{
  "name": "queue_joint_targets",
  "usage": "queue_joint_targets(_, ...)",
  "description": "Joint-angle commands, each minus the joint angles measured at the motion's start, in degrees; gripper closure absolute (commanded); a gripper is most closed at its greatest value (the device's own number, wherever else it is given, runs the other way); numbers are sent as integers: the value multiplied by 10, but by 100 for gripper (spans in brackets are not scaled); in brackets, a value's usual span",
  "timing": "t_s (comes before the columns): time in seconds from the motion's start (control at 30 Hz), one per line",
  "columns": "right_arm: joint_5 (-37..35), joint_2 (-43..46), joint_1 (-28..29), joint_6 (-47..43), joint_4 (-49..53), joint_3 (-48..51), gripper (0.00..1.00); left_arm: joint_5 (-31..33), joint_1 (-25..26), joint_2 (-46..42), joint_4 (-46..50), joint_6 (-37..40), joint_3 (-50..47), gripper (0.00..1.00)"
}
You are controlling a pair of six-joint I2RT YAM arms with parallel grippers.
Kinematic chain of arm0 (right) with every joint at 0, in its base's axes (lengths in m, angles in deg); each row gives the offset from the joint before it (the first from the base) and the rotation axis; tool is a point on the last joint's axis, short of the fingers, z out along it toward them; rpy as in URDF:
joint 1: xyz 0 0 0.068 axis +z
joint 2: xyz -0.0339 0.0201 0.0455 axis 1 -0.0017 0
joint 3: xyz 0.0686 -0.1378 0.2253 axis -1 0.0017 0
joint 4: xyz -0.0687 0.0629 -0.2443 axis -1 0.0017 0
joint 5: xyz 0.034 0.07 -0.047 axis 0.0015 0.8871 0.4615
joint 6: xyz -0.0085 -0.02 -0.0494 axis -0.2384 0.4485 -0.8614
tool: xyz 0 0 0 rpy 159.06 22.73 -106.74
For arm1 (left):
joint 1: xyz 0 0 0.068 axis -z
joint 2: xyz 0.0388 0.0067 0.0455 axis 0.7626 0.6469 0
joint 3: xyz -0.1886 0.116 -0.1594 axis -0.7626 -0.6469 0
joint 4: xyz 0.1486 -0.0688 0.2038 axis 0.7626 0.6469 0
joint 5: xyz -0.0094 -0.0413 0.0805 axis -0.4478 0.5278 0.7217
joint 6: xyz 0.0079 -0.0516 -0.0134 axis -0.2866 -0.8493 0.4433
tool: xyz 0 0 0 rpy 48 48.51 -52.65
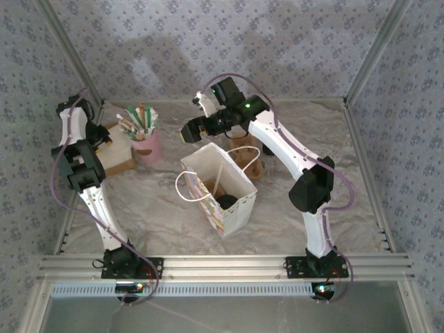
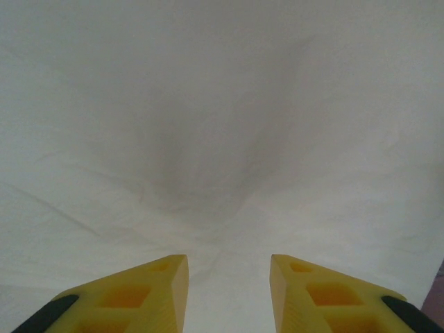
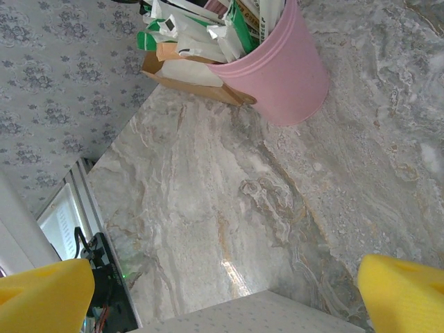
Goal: Pack the takeout coffee
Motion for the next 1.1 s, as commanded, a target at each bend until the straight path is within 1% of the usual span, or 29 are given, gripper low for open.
queue_joint_targets(0.0,16,19,-5,-7,-4,4,0,12,8,21,32,9,30,64)
queue_joint_targets(0.4,17,16,-5,-7,-4,5,0,28,13,54,41,15,46,65)
queue_joint_targets(0.5,17,16,-6,-7,-5,6,0,32,13,60,42,15,51,67)
queue_joint_targets(0.63,18,16,-7,-6,-4,7,0,33,14,66,44,16,58,72)
queue_joint_targets(0.83,18,15,-7,-5,-6,7,0,34,14,63,53,16,69,85)
queue_joint_targets(1.07,19,15,-7,-4,-6,7,0,34,14,52,55,16,75,96)
